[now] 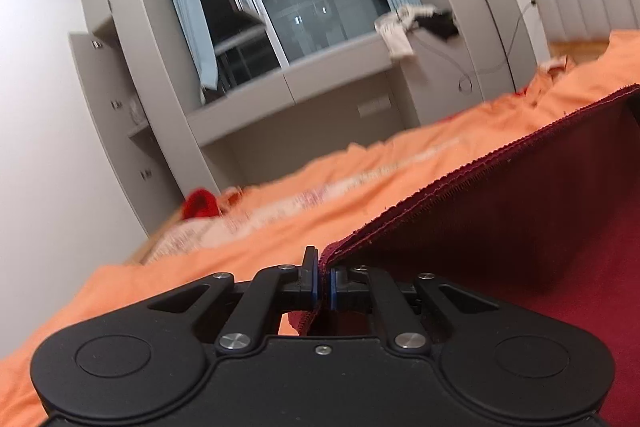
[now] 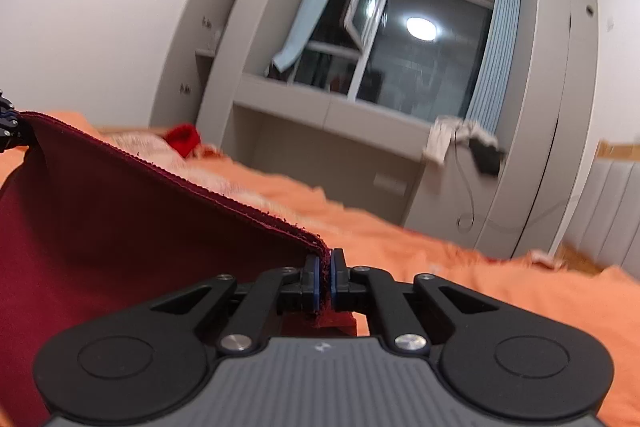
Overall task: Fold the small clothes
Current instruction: 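Carry the held hem with both grippers over the body toward the collar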
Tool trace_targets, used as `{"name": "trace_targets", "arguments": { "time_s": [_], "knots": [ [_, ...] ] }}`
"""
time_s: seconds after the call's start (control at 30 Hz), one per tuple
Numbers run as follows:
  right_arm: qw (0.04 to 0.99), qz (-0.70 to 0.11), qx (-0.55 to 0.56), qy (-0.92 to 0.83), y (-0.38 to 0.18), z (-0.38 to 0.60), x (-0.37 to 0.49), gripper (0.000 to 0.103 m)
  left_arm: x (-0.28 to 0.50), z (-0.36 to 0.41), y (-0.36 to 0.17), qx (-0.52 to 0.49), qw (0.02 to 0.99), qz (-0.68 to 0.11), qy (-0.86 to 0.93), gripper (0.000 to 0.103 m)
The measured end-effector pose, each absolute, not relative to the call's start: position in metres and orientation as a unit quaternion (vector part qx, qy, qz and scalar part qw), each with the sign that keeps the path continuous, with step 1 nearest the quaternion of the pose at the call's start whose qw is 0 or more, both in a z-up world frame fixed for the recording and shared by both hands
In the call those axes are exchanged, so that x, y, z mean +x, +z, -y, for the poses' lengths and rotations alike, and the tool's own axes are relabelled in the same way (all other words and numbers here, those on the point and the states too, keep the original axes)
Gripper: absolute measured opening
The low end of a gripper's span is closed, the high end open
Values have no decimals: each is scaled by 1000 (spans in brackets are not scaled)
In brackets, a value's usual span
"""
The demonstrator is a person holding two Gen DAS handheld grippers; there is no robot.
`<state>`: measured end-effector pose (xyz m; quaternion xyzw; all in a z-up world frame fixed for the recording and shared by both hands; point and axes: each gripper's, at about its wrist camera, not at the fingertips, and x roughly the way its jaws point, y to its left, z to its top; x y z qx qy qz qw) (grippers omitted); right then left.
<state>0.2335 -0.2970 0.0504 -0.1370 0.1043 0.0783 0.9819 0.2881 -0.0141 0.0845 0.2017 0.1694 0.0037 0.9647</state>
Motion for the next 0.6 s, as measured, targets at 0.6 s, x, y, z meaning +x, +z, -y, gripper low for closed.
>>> {"name": "trace_targets", "arguments": {
  "time_s": [0.6],
  "knots": [
    [961, -226, -133, 87, -24, 291, 328, 7, 388, -12, -3, 123, 940, -319, -5, 15]
  ]
}}
